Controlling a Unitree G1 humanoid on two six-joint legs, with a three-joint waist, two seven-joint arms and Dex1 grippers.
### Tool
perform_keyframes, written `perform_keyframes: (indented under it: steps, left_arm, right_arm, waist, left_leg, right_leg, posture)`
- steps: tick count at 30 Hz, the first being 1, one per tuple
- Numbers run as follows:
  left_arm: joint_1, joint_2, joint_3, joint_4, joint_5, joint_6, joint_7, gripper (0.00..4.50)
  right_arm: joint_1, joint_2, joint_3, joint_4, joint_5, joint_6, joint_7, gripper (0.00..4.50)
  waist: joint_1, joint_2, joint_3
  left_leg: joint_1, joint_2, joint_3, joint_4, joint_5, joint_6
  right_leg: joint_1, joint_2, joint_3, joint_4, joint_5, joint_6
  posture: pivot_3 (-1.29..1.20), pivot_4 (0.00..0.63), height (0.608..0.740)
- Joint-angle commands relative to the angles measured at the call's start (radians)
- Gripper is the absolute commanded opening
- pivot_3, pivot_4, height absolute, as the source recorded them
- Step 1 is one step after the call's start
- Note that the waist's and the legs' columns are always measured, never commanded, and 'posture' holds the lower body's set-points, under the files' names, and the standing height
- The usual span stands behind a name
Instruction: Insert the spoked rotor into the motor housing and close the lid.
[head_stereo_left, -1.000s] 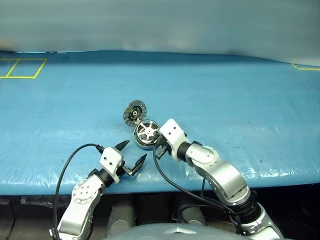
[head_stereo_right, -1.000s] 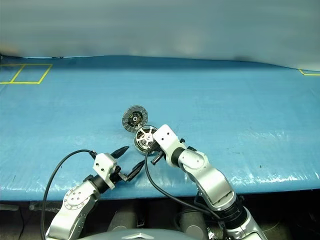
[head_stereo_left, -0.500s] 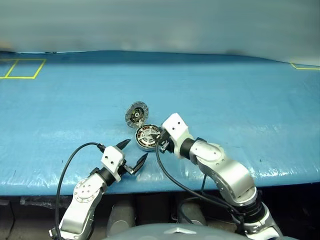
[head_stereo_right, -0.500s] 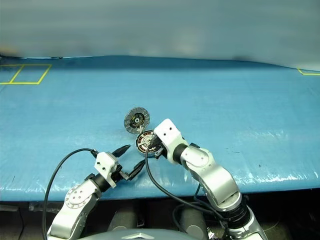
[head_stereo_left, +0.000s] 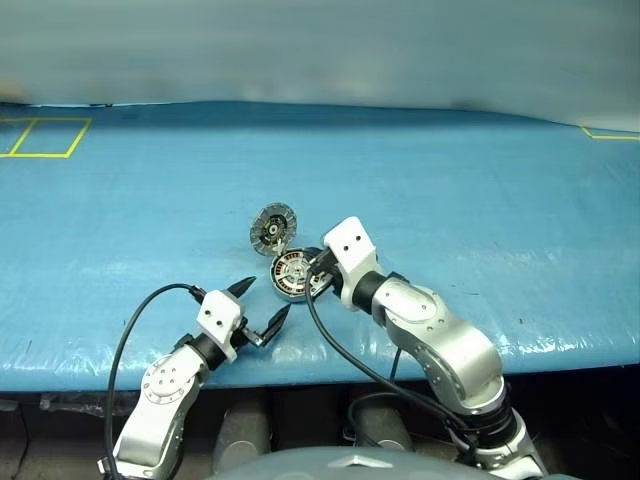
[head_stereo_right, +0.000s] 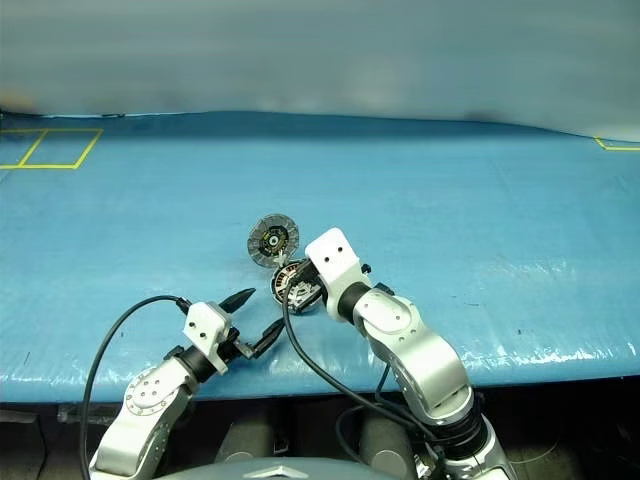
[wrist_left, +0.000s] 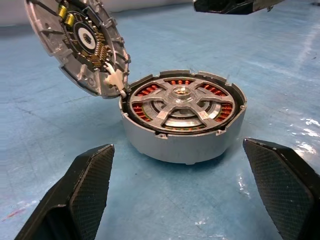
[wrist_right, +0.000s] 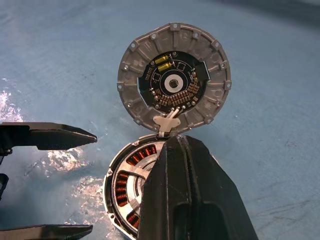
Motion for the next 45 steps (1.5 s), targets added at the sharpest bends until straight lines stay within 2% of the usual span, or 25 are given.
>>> perform_keyframes:
  steps: [1,10,11,13,19,24,25,31,37,45]
  left_arm:
    - [-0.007,0.003,0.076,-0.047,-0.041,0.007,0.028,4.5]
    - [-0.031,-0.003,0.229,-0.084,-0.125,0.048,0.092,4.5]
    - [-0.045,-0.012,0.251,-0.08,-0.135,0.073,0.126,4.32]
    - [-0.071,-0.014,0.277,-0.068,-0.126,0.09,0.162,3.86]
    - [-0.213,0.007,0.316,0.001,-0.11,0.197,0.242,1.86]
    - [-0.396,0.021,0.294,0.17,-0.107,0.211,0.211,0.16]
    - [-0.43,0.025,0.284,0.215,-0.105,0.204,0.19,0.03]
    - [-0.554,0.042,0.248,0.411,-0.1,0.168,0.081,0.03]
    - [-0.679,0.039,0.219,0.604,-0.094,0.124,-0.012,0.03]
    - [-0.835,0.017,0.187,0.871,-0.057,0.006,-0.1,0.03]
  right_arm:
    - [-0.007,-0.005,-0.019,-0.039,-0.003,-0.03,-0.004,0.04]
    - [0.064,-0.066,-0.088,-0.094,0.001,-0.017,-0.006,0.04]
    - [0.074,-0.072,-0.093,-0.096,-0.001,-0.016,-0.009,0.01]
    - [0.088,-0.079,-0.096,-0.1,-0.004,-0.015,-0.014,0.0]
    - [0.134,-0.077,-0.093,-0.131,-0.01,-0.022,-0.034,0.0]
    - [0.263,-0.102,-0.063,-0.135,-0.026,-0.182,-0.017,0.0]
    - [0.295,-0.106,-0.056,-0.123,-0.031,-0.223,-0.015,0.0]
    - [0.413,-0.12,-0.039,-0.053,-0.078,-0.441,-0.006,0.0]
    - [0.508,-0.076,-0.047,0.03,-0.1,-0.643,-0.021,0.0]
    - [0.535,-0.032,-0.056,0.072,-0.106,-0.696,-0.033,0.0]
  waist:
    - [0.0,0.0,0.0]
    - [0.001,0.0,0.0]
    - [0.001,0.0,0.0]
    - [0.001,-0.001,0.0]
    - [0.003,-0.001,-0.001]
    - [0.005,-0.003,-0.001]
    - [0.006,-0.003,-0.001]
    - [-0.001,-0.005,0.0]
    - [0.005,-0.007,0.0]
    - [0.003,-0.009,0.001]
  left_leg:
    - [0.0,0.0,0.0,0.0,0.0,0.0]
    - [0.0,0.0,0.0,0.0,0.0,0.0]
    - [0.0,0.0,-0.001,0.0,0.0,0.0]
    - [0.0,0.0,-0.001,0.001,0.0,0.0]
    - [0.0,0.0,-0.003,0.001,0.0,0.0]
    - [0.001,-0.001,-0.006,0.002,0.0,0.0]
    - [0.001,-0.001,-0.006,0.002,0.0,0.0]
    - [0.001,-0.001,-0.007,0.002,0.0,-0.001]
    - [0.001,-0.001,-0.009,0.002,0.001,-0.002]
    - [0.001,-0.001,-0.008,0.002,0.001,-0.002]
  right_leg:
    - [0.0,0.0,0.0,0.0,0.0,0.0]
    - [0.0,0.0,0.0,0.0,0.0,0.0]
    - [0.001,0.0,0.0,0.0,0.0,0.0]
    - [0.001,0.0,0.0,0.0,0.0,0.0]
    - [0.007,0.0,-0.002,0.0,0.0,0.0]
    - [0.01,0.0,-0.004,-0.002,0.0,0.0]
    - [0.011,0.0,-0.004,-0.002,0.0,0.0]
    - [0.011,0.001,-0.005,-0.002,0.0,0.001]
    - [0.012,0.002,-0.006,-0.001,0.0,0.0]
    - [0.012,0.002,-0.006,-0.001,0.0,0.0]
  posture:
    - [0.0,0.15,0.74]
    - [0.0,0.15,0.74]
    - [0.0,0.15,0.74]
    - [0.0,0.15,0.74]
    - [0.0,0.15,0.74]
    - [0.0,0.15,0.74]
    - [0.0,0.15,0.74]
    - [0.0,0.15,0.74]
    - [0.0,0.15,0.74]
    - [0.0,0.15,0.74]
